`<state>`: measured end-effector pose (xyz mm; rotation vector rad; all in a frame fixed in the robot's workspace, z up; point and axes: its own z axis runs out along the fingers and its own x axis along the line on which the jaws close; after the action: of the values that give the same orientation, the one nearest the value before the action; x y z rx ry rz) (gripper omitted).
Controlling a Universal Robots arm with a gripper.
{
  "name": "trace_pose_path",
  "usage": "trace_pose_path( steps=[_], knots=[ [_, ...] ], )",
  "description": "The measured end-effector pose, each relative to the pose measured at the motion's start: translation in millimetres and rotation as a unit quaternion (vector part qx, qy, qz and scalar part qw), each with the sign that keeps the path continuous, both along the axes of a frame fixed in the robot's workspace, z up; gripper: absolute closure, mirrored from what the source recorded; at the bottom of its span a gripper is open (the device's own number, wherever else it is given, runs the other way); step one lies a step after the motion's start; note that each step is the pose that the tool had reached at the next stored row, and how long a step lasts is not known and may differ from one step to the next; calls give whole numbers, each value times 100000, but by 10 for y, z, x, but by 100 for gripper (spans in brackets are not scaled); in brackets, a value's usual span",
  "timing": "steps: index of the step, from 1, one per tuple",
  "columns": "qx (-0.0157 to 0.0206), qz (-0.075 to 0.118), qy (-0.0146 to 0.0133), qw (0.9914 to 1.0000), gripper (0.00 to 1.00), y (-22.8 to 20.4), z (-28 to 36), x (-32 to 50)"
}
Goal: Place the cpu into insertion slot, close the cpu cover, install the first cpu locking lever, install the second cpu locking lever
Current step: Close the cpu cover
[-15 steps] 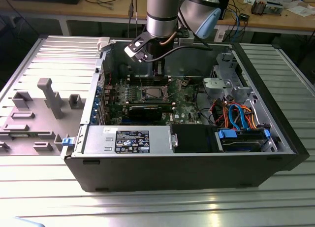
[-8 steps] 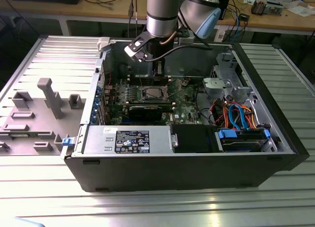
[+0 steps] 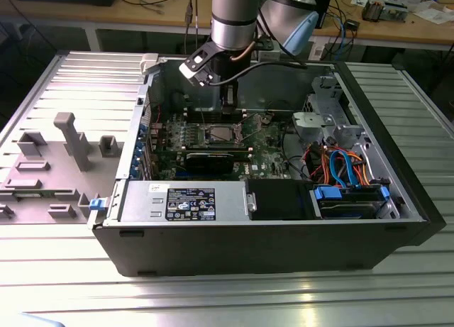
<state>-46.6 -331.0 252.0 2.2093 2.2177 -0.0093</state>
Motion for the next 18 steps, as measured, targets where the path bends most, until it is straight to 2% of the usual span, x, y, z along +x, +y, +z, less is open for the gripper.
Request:
trace_pose_path(
  steps=[2, 3, 6, 12, 18],
  knots=[
    [1, 9, 0, 100000, 89, 0, 59, 0],
    [-3, 51, 4, 100000, 89, 0, 67, 0],
    [4, 1311, -7, 99991, 89, 0, 68, 1],
    [4, 1411, -1, 99990, 89, 0, 68, 0],
    [2, 1412, -1, 99990, 89, 0, 68, 36]
  ],
)
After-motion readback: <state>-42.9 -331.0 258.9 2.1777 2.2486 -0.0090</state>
